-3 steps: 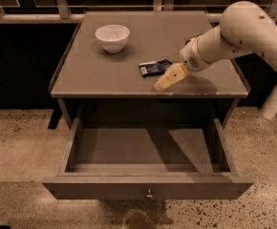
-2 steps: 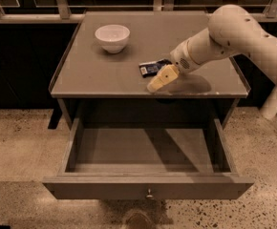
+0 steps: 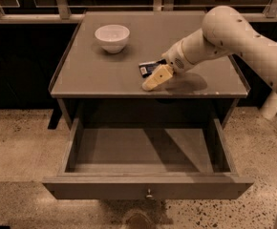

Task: Place rxbar blueberry into top drawer

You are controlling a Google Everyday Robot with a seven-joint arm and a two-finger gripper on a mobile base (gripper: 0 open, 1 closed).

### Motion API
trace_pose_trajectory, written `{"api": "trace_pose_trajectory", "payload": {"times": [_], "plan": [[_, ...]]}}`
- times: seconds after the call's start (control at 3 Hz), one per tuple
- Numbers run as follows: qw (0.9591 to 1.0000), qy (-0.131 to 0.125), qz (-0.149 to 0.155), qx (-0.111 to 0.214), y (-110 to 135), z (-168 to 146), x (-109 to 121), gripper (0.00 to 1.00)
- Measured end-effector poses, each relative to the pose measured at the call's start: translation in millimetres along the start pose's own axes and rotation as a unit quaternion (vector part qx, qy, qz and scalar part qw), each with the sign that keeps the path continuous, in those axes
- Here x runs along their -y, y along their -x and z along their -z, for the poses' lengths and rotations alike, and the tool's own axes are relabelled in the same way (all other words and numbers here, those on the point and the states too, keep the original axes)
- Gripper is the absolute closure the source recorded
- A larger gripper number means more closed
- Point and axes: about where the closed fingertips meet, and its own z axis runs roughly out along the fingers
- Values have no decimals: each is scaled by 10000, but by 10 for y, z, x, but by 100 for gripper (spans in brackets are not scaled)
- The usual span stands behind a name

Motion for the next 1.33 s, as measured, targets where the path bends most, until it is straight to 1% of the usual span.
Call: {"api": "trace_pose_trajectory", "payload": {"times": [1.0,1.33], "plan": [[10000,1,0,0,0,-1,0,89],[10000,1,0,0,0,-2,-1,100]]}}
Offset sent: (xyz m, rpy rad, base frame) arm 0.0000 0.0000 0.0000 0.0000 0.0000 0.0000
